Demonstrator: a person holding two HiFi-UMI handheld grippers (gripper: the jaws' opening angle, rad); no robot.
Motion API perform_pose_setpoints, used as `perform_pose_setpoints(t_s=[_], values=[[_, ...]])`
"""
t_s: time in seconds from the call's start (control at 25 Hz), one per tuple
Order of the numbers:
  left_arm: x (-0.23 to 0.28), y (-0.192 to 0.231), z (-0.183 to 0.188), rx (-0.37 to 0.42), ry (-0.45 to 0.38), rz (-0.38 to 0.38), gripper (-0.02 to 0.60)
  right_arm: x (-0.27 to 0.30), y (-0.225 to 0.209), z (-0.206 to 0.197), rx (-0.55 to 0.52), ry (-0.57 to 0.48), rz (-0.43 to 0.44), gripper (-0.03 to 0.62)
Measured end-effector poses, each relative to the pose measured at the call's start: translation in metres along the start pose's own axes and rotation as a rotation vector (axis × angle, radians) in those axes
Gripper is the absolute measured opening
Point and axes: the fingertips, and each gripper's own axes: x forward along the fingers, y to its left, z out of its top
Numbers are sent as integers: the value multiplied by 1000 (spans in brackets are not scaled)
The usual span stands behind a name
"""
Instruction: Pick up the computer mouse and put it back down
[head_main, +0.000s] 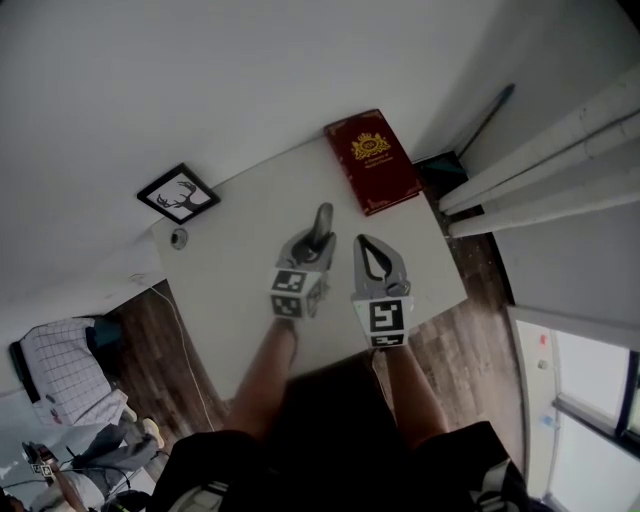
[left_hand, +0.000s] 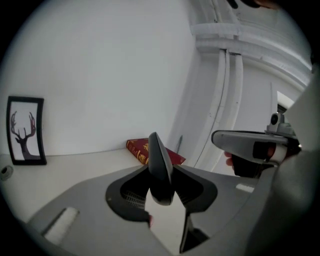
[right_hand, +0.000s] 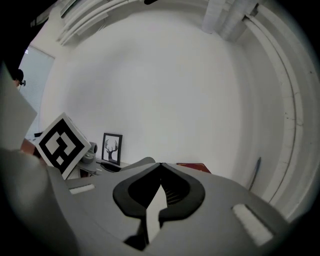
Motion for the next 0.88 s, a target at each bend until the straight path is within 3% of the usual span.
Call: perform_pose_setpoints(t_s=[0.44, 0.88], values=[[40, 15, -34, -21, 118, 19, 140, 26, -10, -39, 11, 71, 28, 14], [68, 25, -59, -77, 181, 10, 140, 38, -23, -56, 10, 110, 32, 14]])
